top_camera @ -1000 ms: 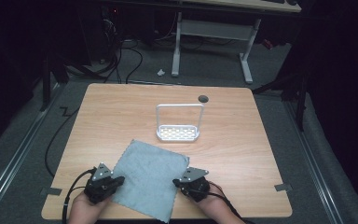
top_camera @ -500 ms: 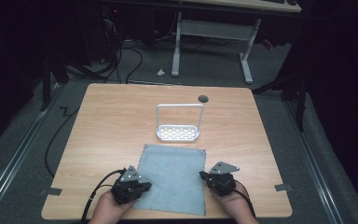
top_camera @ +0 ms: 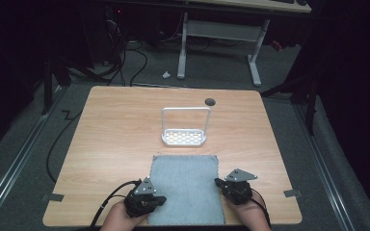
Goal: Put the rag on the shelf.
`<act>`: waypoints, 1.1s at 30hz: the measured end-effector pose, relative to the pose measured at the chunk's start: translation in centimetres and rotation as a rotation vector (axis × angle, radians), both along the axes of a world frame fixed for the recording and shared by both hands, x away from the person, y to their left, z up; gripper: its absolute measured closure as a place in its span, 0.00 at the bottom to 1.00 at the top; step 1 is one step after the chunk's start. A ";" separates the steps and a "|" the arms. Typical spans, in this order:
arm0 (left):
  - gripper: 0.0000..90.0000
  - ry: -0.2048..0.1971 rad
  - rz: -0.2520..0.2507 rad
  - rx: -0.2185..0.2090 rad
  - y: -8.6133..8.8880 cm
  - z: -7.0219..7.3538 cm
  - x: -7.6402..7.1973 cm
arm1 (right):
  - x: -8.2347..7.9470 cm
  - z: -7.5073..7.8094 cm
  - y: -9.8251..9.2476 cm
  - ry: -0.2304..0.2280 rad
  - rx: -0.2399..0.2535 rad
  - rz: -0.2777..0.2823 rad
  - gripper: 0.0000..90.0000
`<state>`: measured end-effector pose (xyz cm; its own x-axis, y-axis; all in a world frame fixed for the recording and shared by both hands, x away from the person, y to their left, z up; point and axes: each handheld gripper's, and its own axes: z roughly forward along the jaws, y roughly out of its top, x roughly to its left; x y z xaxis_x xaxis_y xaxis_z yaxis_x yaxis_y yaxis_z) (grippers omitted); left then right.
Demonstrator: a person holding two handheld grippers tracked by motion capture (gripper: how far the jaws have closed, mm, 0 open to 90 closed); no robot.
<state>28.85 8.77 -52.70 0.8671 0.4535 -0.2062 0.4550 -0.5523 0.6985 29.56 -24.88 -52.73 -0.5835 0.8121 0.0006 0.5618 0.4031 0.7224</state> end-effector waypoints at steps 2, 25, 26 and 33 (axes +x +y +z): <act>0.97 0.006 -0.027 0.009 -0.1 0.1 -0.5 | -0.4 0.1 -0.1 0.008 0.000 0.013 1.00; 0.71 -0.137 0.423 -0.004 1.9 0.8 7.9 | -0.9 0.9 -1.2 -0.057 0.063 -0.030 0.90; 0.70 -0.139 0.422 0.001 1.6 0.7 8.3 | -0.9 0.9 -1.2 -0.054 0.064 -0.027 0.90; 0.71 -0.132 0.419 0.054 0.3 -0.1 9.6 | -0.8 0.9 -1.0 -0.056 0.064 -0.012 0.90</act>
